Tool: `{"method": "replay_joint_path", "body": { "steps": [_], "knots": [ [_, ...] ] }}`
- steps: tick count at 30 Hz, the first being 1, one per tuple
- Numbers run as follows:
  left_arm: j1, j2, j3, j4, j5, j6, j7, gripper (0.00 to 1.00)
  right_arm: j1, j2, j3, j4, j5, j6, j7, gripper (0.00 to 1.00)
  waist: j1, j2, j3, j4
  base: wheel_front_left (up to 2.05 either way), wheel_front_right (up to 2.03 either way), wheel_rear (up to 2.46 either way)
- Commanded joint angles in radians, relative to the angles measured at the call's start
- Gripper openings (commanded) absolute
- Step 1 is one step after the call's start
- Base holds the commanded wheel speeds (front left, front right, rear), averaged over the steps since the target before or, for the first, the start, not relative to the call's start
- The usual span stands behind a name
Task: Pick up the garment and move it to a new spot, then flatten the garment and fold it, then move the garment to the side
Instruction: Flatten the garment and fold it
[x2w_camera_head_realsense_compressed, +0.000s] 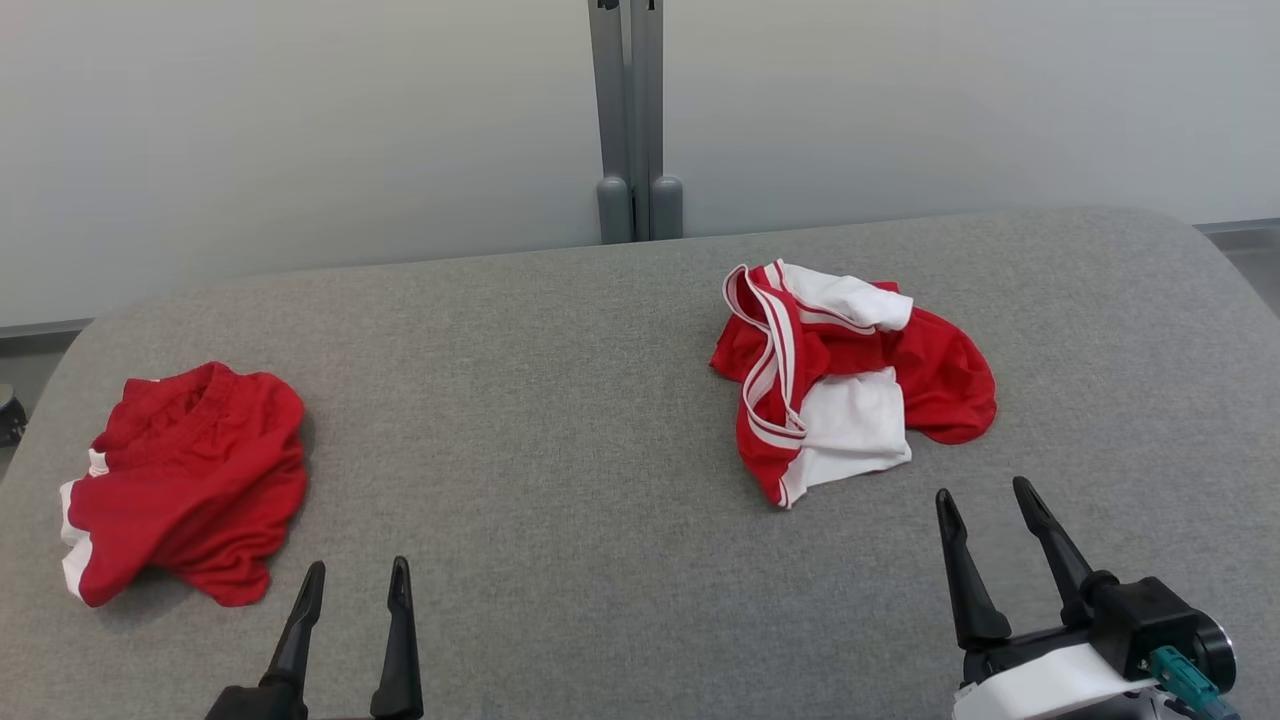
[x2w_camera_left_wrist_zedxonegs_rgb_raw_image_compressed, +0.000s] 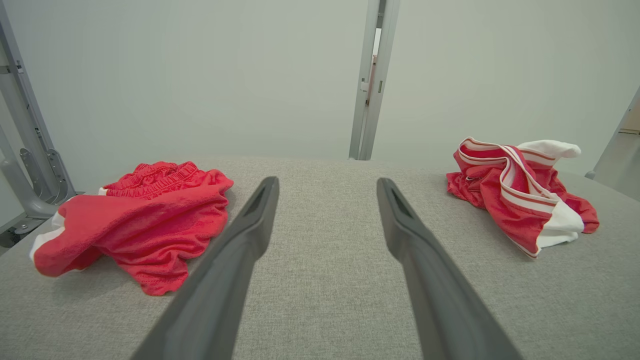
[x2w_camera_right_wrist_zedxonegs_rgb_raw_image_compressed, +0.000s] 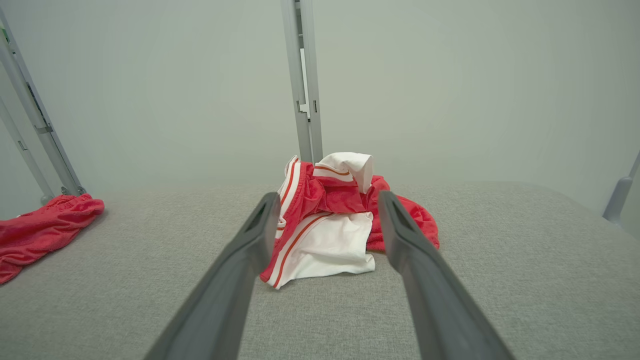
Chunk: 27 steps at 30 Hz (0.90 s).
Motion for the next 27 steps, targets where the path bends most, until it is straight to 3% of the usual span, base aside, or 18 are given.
{"method": "replay_joint_path", "body": {
  "steps": [1,7,13,23,27],
  "knots": [
    [-0.020,0.001,-0.001,0.001,0.000,0.006,0.000,1.00,-0.008,-0.002,-0.006,0.002,0.004,0.000,0.000,1.00,0.0000,0.0000,0.002,0.001,0.00,0.00,0.00],
    [-0.027,0.001,-0.032,0.008,-0.009,0.005,0.000,1.00,-0.018,-0.002,-0.015,-0.006,0.008,0.000,0.000,1.00,0.0000,0.0000,0.025,-0.001,0.00,0.00,0.00],
    [-0.093,0.001,-0.128,0.066,0.005,-0.021,0.000,1.00,-0.034,-0.003,-0.029,-0.017,-0.007,0.000,0.000,1.00,0.0000,0.0000,0.071,-0.021,0.00,0.00,0.00],
    [-0.385,0.002,-0.459,0.373,-0.002,-0.040,0.000,1.00,-0.116,-0.002,-0.057,-0.026,0.013,0.000,0.000,1.00,0.0000,0.0000,0.227,-0.098,0.00,0.00,0.00],
    [-0.521,0.003,-0.577,0.492,-0.042,-0.026,0.000,1.00,-0.148,-0.002,-0.045,-0.026,0.014,0.000,0.000,1.00,0.0000,0.0000,0.290,-0.135,0.00,0.00,0.00]
  ]
}}
